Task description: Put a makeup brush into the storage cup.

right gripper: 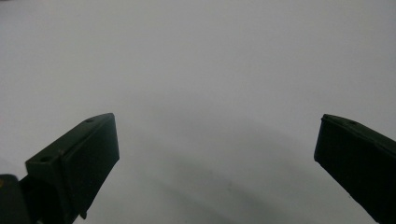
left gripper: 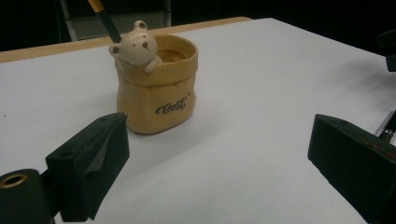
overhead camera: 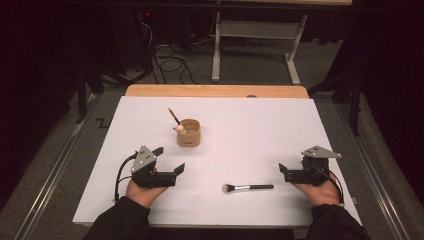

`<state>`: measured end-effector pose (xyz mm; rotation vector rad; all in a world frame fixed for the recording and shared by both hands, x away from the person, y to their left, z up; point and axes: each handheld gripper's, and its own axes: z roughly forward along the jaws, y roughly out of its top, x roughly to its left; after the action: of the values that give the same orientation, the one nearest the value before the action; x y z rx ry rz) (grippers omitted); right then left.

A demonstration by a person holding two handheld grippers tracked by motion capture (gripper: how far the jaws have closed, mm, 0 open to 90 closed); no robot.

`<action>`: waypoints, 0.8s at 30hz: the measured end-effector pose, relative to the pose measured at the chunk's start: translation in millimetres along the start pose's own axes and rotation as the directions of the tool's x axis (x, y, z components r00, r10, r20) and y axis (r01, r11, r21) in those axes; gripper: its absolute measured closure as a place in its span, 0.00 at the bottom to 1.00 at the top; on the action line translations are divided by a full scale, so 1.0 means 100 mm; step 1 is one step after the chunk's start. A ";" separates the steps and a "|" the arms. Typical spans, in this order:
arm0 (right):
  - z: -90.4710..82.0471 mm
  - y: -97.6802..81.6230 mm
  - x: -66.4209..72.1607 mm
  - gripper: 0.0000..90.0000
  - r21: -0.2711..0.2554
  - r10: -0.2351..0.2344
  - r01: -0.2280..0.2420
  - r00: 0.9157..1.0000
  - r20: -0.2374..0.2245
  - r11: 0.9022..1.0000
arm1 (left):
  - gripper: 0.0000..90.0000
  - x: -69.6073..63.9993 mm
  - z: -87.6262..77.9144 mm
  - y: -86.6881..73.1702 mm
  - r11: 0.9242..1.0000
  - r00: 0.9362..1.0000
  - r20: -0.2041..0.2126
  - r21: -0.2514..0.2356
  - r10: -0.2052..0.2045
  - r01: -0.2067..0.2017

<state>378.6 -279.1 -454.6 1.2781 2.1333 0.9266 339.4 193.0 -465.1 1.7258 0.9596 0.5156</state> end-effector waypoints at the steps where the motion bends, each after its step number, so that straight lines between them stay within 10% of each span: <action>1: 0.00 0.01 0.00 0.00 0.011 -0.003 0.003 1.000 0.004 1.000 | 0.07 0.00 0.00 0.00 1.000 1.000 -0.006 0.003 0.001 -0.001; 24: -0.01 0.00 0.02 0.00 0.218 -0.081 0.089 0.996 -0.045 0.972 | 0.07 0.02 -0.05 0.00 1.000 1.000 0.005 0.007 -0.019 0.019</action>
<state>377.6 -277.6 -454.0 1.2689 2.3521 0.6971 336.9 197.3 -464.1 1.7217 0.9738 0.4957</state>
